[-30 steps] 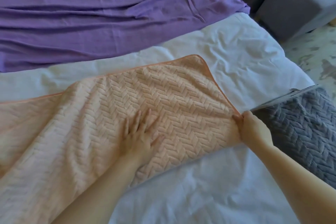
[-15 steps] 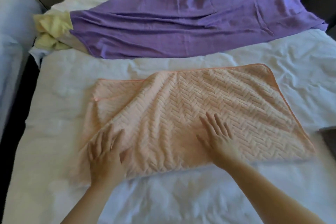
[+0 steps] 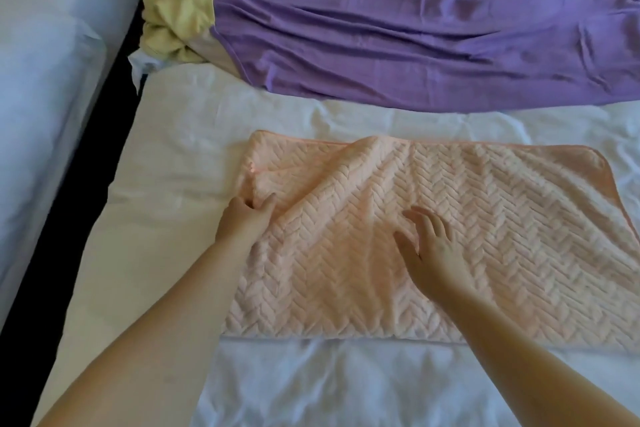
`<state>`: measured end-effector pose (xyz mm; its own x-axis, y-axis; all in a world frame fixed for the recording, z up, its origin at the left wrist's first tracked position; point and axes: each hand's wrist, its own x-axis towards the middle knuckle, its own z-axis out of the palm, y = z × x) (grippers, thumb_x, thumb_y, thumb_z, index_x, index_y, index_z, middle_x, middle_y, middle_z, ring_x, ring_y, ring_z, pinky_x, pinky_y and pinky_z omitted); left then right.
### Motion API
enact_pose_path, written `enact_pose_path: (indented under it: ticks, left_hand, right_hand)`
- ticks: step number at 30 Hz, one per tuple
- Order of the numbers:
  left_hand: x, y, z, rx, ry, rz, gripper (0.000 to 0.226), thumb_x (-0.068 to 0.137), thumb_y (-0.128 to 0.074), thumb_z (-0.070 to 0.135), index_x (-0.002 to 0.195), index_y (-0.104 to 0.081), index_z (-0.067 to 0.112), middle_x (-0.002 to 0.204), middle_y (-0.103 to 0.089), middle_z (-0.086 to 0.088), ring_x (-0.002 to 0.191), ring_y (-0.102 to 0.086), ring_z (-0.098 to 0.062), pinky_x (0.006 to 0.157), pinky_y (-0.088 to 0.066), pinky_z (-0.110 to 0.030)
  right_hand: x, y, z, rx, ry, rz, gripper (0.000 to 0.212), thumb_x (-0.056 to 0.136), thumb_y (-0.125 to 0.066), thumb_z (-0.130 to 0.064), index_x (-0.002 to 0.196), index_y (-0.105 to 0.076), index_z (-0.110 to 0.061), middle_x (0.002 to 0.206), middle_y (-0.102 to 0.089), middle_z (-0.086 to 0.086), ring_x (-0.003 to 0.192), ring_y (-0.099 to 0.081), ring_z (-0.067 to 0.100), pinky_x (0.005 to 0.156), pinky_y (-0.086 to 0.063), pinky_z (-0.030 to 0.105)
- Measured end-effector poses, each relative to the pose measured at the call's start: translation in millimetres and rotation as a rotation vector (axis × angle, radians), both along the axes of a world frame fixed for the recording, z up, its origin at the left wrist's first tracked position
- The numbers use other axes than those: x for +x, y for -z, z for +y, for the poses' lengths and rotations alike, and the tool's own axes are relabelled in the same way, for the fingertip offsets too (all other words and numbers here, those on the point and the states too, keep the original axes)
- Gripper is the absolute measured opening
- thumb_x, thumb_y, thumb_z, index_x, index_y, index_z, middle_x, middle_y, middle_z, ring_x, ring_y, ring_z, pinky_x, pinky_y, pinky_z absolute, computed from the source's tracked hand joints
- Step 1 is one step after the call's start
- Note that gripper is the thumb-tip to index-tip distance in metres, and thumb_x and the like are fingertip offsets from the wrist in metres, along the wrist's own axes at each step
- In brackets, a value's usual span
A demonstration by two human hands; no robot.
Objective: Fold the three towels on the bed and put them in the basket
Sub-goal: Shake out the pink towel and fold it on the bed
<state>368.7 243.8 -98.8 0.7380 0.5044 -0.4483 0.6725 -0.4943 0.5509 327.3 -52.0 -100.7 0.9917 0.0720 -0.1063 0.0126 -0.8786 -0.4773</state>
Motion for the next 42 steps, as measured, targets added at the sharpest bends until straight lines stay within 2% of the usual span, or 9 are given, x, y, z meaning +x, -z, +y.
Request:
enact_pose_path:
  ticks: [4,7,14,20,25,31,35,38,42]
  left_hand:
    - [31.9,-3.6,-1.7,-0.051,-0.002,-0.299,0.015,0.089,-0.057,0.029,0.094,-0.055,0.015,0.093,-0.062,-0.008,0.092,-0.061,-0.028,0.069,-0.038,-0.028]
    - [56.6,-18.2,26.7,0.093,-0.069,-0.604,0.012,0.092,-0.05,0.031,0.09,-0.048,0.019,0.083,-0.057,-0.007,0.083,-0.056,-0.029,0.067,-0.035,-0.031]
    - [46.0,12.9,50.9,-0.046,0.01,-0.306,0.059,0.09,-0.058,0.042,0.136,-0.043,0.009,0.129,-0.056,-0.009,0.115,-0.055,-0.025,0.086,-0.037,-0.024]
    - [-62.6,18.2,51.6,0.131,0.077,-0.175,0.053,0.074,-0.061,0.066,0.108,-0.046,0.028,0.097,-0.056,0.011,0.083,-0.058,-0.012,0.065,-0.046,-0.031]
    - [-112.2,20.8,40.3,0.095,0.04,-0.149,0.038,0.086,-0.053,0.055,0.112,-0.042,0.03,0.102,-0.061,0.005,0.089,-0.06,-0.025,0.068,-0.045,-0.033]
    - [-129.3,20.9,51.9,0.141,-0.027,-0.191,0.021,0.093,-0.052,0.043,0.087,-0.044,0.024,0.068,-0.055,0.01,0.076,-0.062,-0.032,0.057,-0.036,-0.03]
    - [-122.7,15.7,43.4,0.619,0.171,-0.215,0.031,0.087,-0.064,0.034,0.109,-0.054,0.015,0.11,-0.06,-0.01,0.097,-0.058,-0.035,0.074,-0.046,-0.04]
    - [-108.1,9.9,1.1,0.621,0.587,-0.475,0.047,0.093,-0.05,0.039,0.137,-0.046,0.024,0.149,-0.039,-0.006,0.134,-0.038,-0.028,0.107,-0.028,-0.043]
    - [-99.9,33.6,-23.9,0.609,0.882,-0.124,0.06,0.093,-0.001,0.061,0.15,-0.003,0.04,0.159,0.005,0.01,0.148,-0.002,-0.017,0.119,0.0,-0.042]
  right_hand:
    - [20.4,-0.6,22.9,0.034,0.001,0.001,0.049,0.096,-0.042,-0.042,0.14,-0.038,-0.021,0.149,-0.034,-0.003,0.139,-0.024,0.02,0.114,-0.022,0.04]
    - [30.2,-3.9,35.6,0.146,0.04,-0.042,0.05,0.096,-0.043,-0.039,0.141,-0.036,-0.021,0.15,-0.033,-0.006,0.14,-0.027,0.015,0.114,-0.025,0.039]
    - [41.5,7.3,71.7,0.042,-0.181,0.068,0.059,0.096,-0.028,-0.053,0.149,-0.008,-0.036,0.155,0.006,-0.019,0.144,0.014,0.005,0.118,0.003,0.034]
    - [46.4,24.4,96.4,-0.141,-0.309,0.07,0.061,0.093,-0.014,-0.061,0.148,0.001,-0.04,0.154,0.017,-0.017,0.141,0.025,0.01,0.116,0.016,0.041]
    - [37.5,29.0,113.6,-0.151,-0.335,0.048,0.058,0.094,-0.011,-0.062,0.146,0.005,-0.044,0.154,0.016,-0.019,0.142,0.024,0.011,0.115,0.018,0.042]
    - [10.1,34.8,106.0,-0.216,-0.335,0.066,0.053,0.095,-0.004,-0.062,0.144,0.013,-0.049,0.155,0.019,-0.021,0.141,0.026,0.007,0.114,0.02,0.04]
    - [-2.2,26.7,86.5,-0.21,-0.248,0.054,0.055,0.095,-0.003,-0.062,0.145,0.012,-0.046,0.156,0.017,-0.017,0.141,0.025,0.007,0.113,0.022,0.035]
    - [-13.8,24.3,84.0,-0.173,-0.225,0.041,0.056,0.094,0.0,-0.059,0.146,0.015,-0.043,0.155,0.017,-0.017,0.141,0.024,0.006,0.112,0.024,0.032]
    - [-29.0,39.1,33.0,-0.254,-0.182,0.106,0.058,0.092,0.005,-0.062,0.144,0.021,-0.043,0.154,0.019,-0.022,0.139,0.028,0.002,0.115,0.018,0.033]
